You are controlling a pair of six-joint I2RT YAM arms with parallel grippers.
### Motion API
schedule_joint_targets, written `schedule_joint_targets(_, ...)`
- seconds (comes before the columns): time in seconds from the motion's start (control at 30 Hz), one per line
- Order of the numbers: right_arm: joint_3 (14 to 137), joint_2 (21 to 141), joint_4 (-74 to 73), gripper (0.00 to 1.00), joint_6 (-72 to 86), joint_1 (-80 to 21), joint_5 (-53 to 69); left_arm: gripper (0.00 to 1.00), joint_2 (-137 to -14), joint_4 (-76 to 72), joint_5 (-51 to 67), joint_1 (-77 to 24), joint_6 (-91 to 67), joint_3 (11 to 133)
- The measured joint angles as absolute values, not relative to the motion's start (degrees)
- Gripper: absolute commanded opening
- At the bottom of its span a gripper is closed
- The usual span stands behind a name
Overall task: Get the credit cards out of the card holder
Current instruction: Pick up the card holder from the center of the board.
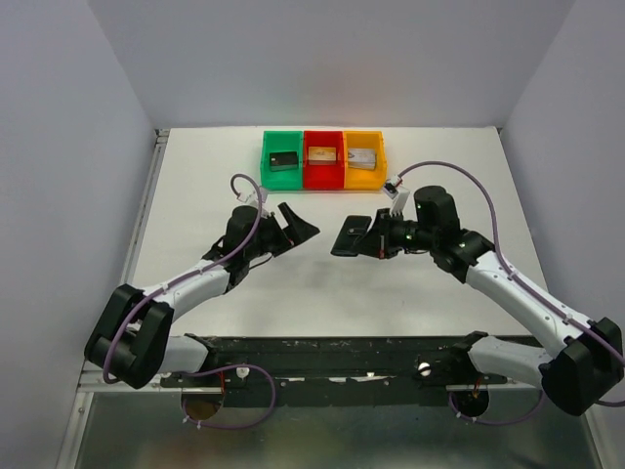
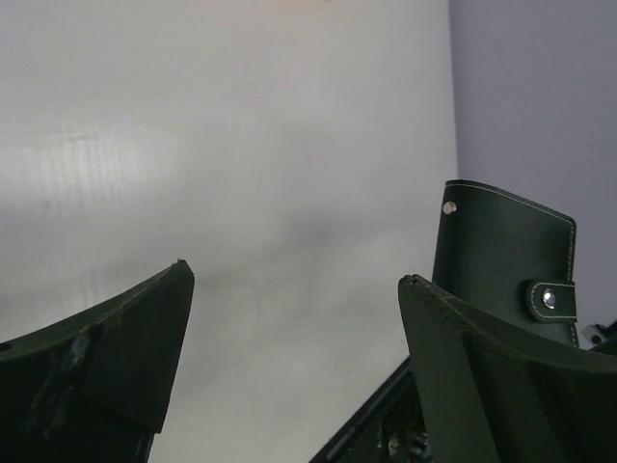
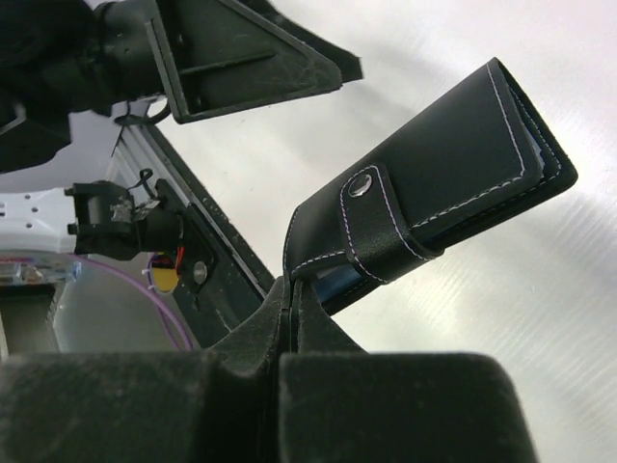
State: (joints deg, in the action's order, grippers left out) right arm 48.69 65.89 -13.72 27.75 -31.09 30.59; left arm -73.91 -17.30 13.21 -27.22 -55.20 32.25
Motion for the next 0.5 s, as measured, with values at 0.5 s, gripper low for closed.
schedule_joint_targets(0.5,49.84,57.04,-16.12,0.01,20.88,-31.00,39.57,0.99,-80.44,-57.67,32.93,-28.73,-68.97,28.69)
